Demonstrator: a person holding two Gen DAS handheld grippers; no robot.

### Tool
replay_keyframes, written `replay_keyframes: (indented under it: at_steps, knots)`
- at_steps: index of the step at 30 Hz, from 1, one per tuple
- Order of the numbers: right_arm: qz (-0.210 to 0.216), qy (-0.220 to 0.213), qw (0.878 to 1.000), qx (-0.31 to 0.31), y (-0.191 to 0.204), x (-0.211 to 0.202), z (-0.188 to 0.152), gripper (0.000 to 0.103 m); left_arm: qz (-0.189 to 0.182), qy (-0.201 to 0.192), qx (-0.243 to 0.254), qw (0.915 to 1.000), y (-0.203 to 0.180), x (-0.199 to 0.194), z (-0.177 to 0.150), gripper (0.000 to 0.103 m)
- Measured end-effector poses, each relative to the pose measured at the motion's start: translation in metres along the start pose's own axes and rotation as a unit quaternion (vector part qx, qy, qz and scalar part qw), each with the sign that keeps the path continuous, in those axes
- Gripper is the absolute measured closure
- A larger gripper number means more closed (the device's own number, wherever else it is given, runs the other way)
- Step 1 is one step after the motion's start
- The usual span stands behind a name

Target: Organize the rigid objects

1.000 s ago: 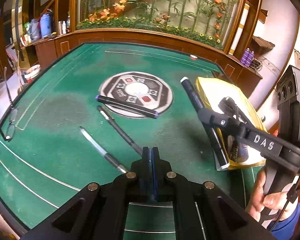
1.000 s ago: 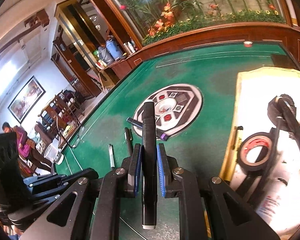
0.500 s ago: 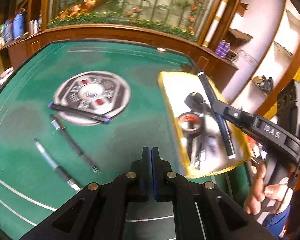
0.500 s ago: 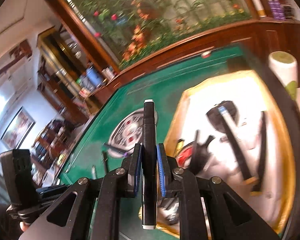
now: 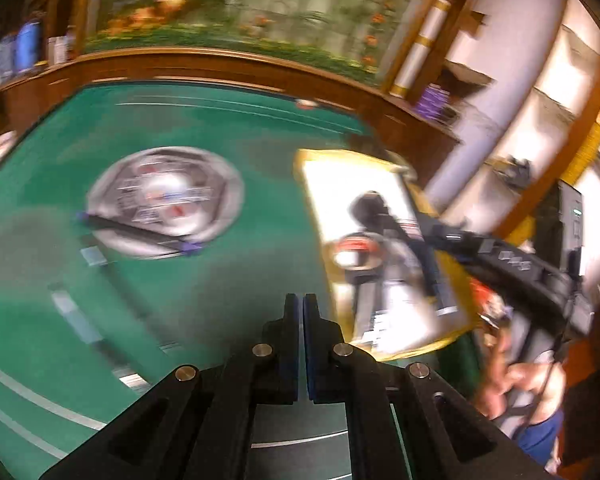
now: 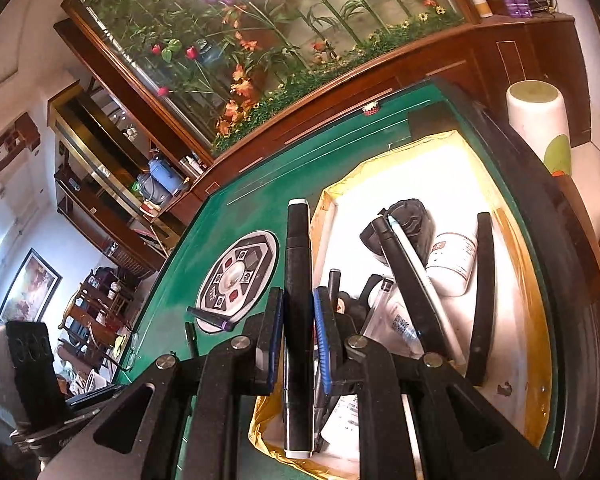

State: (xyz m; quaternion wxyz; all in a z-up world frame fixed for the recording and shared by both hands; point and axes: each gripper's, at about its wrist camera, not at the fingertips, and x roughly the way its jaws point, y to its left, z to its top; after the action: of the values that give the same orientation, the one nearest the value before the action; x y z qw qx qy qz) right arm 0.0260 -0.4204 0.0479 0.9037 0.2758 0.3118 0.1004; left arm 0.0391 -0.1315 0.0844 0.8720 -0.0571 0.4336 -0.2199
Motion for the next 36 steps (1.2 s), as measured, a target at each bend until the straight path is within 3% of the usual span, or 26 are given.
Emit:
replay_keyframes:
  at_steps: [3,8,14,18,21,23,24,30,33,36]
  knots:
    - [0.003,0.002,1.0,0.0,0.002,-0.001,-0.001,0.088,0.046,0.009,-0.047,0.9978,0.042,-0.011,-0.007,0.101]
    - [0.008,0.006,1.0,-0.011,0.012,0.002,-0.004,0.088,0.106,0.046,-0.127,0.9852,0.099,0.004,-0.015,0.101]
    - [0.007,0.01,1.0,-0.01,0.008,0.009,-0.001,0.088,0.148,0.067,-0.146,0.9759,0.109,0.033,-0.015,0.1]
    - [0.008,0.009,1.0,-0.012,0.008,0.009,0.0,0.088,0.159,0.061,-0.14,0.9754,0.106,0.037,-0.013,0.098]
    - [0.008,0.01,1.0,-0.012,0.008,0.009,0.0,0.088,0.152,0.059,-0.14,0.9767,0.106,0.032,-0.014,0.077]
    - [0.008,0.009,1.0,-0.012,0.007,0.009,0.0,0.088,0.157,0.051,-0.144,0.9757,0.109,0.024,-0.015,0.055]
    - [0.009,0.009,1.0,-0.012,0.007,0.009,0.0,0.088,0.161,0.046,-0.146,0.9751,0.11,0.02,-0.015,0.054]
    - [0.01,0.009,1.0,-0.012,0.008,0.009,0.0,0.088,0.234,0.04,-0.121,0.9638,0.111,0.012,-0.018,0.055]
    - [0.011,0.007,1.0,-0.011,0.009,0.007,0.001,0.088,0.246,0.057,-0.121,0.9601,0.114,0.023,-0.022,0.066]
    - [0.012,0.005,1.0,-0.01,0.009,0.007,0.001,0.088,0.234,0.063,-0.117,0.9632,0.115,0.032,-0.025,0.079]
